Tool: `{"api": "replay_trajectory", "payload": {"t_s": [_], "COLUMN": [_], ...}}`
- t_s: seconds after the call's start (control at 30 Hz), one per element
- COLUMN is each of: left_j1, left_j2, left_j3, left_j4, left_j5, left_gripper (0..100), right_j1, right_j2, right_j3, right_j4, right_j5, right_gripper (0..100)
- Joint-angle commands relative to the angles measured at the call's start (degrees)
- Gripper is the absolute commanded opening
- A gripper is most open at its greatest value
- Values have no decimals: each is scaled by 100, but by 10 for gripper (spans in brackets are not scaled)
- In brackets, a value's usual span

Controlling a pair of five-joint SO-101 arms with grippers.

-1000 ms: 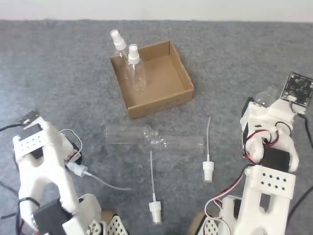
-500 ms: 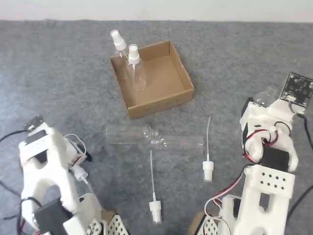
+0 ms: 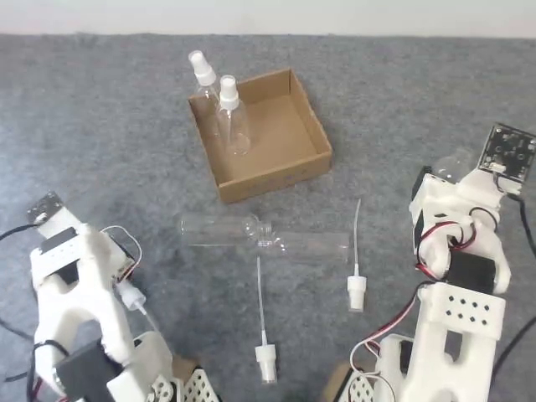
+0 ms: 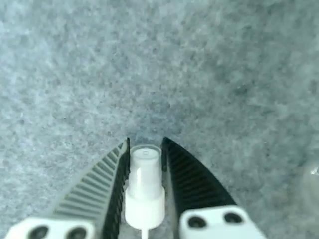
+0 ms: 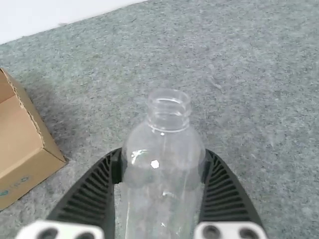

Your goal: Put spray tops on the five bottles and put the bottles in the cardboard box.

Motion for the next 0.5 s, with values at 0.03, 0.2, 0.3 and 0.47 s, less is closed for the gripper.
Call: {"api": "replay_trajectory", "payload": {"t_s": [0.03, 0.2, 0.3, 0.47], "left_j1": [-9, 0, -9, -9], "left_j2": [-26, -9, -53, 0], "left_j3": [-330, -488, -523, -523], "left_j4": [-88, -9, 132, 132], "left_j5": [123, 360, 404, 448], "left_gripper": [12, 12, 12, 33], "right_j1": [-75, -84, -84, -84], "right_j2": [-119, -119, -119, -119], "right_j3": [0, 9, 9, 9], "right_j4": [-84, -92, -92, -92], "right_j5": [114, 114, 114, 114], "right_gripper": [63, 63, 63, 63]}}
